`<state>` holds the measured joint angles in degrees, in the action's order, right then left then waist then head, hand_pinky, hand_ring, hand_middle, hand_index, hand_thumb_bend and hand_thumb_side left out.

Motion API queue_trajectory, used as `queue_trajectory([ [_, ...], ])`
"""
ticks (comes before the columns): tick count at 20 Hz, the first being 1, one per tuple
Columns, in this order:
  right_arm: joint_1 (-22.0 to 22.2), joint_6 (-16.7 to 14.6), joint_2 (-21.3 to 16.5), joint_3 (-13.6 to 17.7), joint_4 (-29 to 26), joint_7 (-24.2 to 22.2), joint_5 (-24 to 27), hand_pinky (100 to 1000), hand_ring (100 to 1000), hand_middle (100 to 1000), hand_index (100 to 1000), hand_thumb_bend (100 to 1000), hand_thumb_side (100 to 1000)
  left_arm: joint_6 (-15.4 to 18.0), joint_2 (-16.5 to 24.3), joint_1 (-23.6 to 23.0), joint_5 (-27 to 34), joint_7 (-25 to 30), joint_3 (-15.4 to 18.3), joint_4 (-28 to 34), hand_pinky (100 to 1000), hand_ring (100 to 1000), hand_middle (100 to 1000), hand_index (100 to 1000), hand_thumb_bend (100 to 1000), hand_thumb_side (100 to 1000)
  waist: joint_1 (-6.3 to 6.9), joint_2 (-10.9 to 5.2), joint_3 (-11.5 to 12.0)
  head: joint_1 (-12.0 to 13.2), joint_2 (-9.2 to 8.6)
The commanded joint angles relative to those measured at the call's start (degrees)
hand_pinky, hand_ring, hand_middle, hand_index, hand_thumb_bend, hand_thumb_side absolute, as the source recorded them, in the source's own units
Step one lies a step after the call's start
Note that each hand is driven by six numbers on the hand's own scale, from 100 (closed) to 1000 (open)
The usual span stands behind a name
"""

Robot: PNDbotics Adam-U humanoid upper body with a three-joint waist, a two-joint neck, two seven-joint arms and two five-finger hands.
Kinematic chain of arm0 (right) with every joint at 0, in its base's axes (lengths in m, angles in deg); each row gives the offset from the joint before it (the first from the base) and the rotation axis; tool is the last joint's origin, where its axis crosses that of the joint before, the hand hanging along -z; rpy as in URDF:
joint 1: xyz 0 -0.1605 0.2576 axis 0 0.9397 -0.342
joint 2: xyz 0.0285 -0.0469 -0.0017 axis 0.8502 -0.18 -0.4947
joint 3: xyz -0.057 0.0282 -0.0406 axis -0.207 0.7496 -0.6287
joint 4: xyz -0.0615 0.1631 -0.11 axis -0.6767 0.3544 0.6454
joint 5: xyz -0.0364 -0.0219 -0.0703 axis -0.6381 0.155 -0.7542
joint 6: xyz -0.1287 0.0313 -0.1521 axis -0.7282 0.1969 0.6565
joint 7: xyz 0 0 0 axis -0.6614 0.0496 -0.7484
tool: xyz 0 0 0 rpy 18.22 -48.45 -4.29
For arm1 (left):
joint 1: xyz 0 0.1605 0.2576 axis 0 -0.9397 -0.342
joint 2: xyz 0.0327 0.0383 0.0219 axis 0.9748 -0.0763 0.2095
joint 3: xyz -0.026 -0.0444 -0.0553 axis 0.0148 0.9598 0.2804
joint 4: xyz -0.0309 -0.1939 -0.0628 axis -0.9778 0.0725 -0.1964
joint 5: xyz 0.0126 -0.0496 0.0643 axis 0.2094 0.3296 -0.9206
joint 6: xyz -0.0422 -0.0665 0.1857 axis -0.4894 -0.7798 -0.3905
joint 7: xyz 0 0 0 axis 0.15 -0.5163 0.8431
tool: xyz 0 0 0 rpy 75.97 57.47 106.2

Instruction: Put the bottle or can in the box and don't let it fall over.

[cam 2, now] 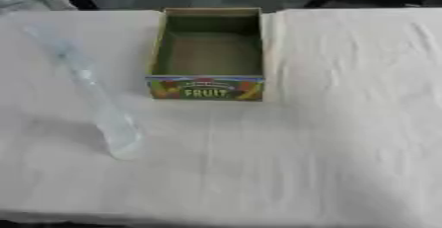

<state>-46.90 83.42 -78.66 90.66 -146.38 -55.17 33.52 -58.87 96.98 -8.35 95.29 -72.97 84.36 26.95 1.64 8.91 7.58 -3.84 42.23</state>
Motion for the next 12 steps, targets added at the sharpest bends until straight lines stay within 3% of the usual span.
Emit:
queue_trajectory([
  [1, -0.7, 0.1, -1.1, 0.2, -1.2, -0.2, 0.1, 801, 895, 1000, 963, 100, 697, -0.7, 0.8, 0.4, 3.2, 0.8, -1.6, 1.2, 635, 812, 739, 962, 745, 645, -0.04, -0.79, -0.1, 0.2, -0.28],
  [5, -0.7, 0.1, -1.1, 0.2, -1.3, -0.2, 0.1, 801, 895, 1000, 963, 100, 698, -1.9, 0.5, 0.5, 7.2, 1.1, -3.5, 1.2, 580, 726, 628, 1000, 747, 638, -0.03, -0.77, -0.2, 0.3, -0.39],
  [9, -0.8, 0.2, -1.0, 0.1, -1.2, -0.3, 0.1, 802, 895, 1000, 963, 100, 700, -4.2, -0.5, 0.7, 10.8, 2.4, -6.1, 1.2, 515, 532, 490, 1000, 746, 634, -0.03, -0.72, -0.3, 0.5, -0.35],
  [11, -0.8, 0.2, -1.0, 0.2, -1.2, -0.3, 0.1, 802, 895, 1000, 963, 100, 700, -5.4, -1.1, 1.0, 12.6, 2.9, -7.0, 1.2, 438, 421, 445, 1000, 744, 639, -0.04, -0.71, -0.4, 0.6, -0.31],
  [12, -0.8, 0.2, -1.0, 0.2, -1.2, -0.3, 0.1, 802, 895, 1000, 963, 100, 699, -5.9, -1.2, 1.1, 13.5, 3.1, -7.3, 1.2, 301, 358, 425, 1000, 740, 645, -0.04, -0.72, -0.4, 0.6, -0.29],
])
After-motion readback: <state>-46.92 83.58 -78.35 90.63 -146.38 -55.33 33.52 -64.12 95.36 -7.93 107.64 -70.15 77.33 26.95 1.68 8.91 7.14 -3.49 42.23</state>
